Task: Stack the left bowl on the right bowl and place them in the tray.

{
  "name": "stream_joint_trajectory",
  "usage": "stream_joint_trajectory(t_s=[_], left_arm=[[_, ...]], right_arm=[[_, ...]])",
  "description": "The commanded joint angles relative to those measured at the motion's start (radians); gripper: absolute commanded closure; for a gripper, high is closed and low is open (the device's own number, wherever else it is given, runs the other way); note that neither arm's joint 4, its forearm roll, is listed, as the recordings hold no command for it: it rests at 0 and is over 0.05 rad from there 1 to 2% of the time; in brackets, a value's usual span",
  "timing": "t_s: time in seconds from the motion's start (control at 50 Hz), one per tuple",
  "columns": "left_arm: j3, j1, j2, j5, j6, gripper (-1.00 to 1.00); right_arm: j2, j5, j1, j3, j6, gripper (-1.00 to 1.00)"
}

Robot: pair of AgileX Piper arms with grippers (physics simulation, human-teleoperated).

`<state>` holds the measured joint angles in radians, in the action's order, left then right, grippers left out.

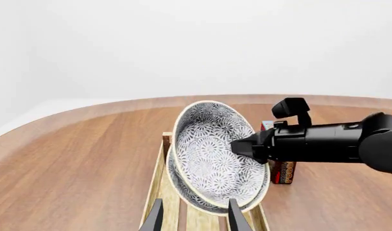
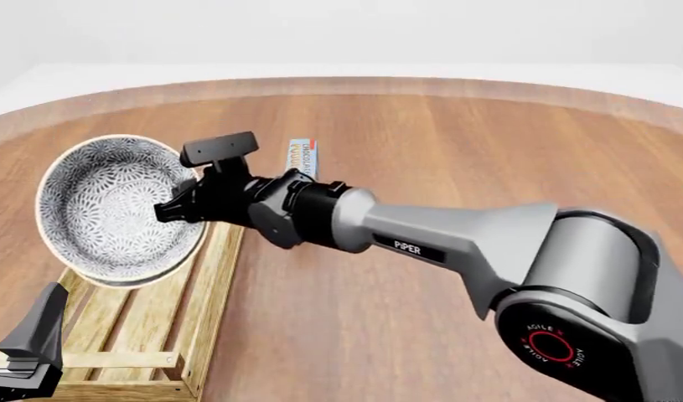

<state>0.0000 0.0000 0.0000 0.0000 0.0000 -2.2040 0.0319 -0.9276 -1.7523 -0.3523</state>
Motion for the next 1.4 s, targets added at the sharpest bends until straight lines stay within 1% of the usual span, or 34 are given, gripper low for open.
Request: stream_joint_trajectory(t_s=[0.02,0.7,1.06,1.08,1.4], left_arm=[[0.000,0.000,0.000,0.000,0.000,-1.00],[0.000,0.000,0.000,0.000,0.000,-1.00],[0.000,0.000,0.000,0.000,0.000,-1.00],[0.000,0.000,0.000,0.000,0.000,-1.00],[0.000,0.000,0.000,0.000,0.000,-1.00]], right_arm=[[-0.025,-0.017,-0.003,-0.014,-0.012,1.00],[-0.096,-0.027,-0.021,-0.026,-0.003,1.00],[-0.133,-0.003,-0.030,-0.051,0.026,1.00],[-0.130,-0.007,-0.036,-0.047,0.029,-1.00],[-0.123,-0.014,-0.040,-0.038,0.020,-1.00]])
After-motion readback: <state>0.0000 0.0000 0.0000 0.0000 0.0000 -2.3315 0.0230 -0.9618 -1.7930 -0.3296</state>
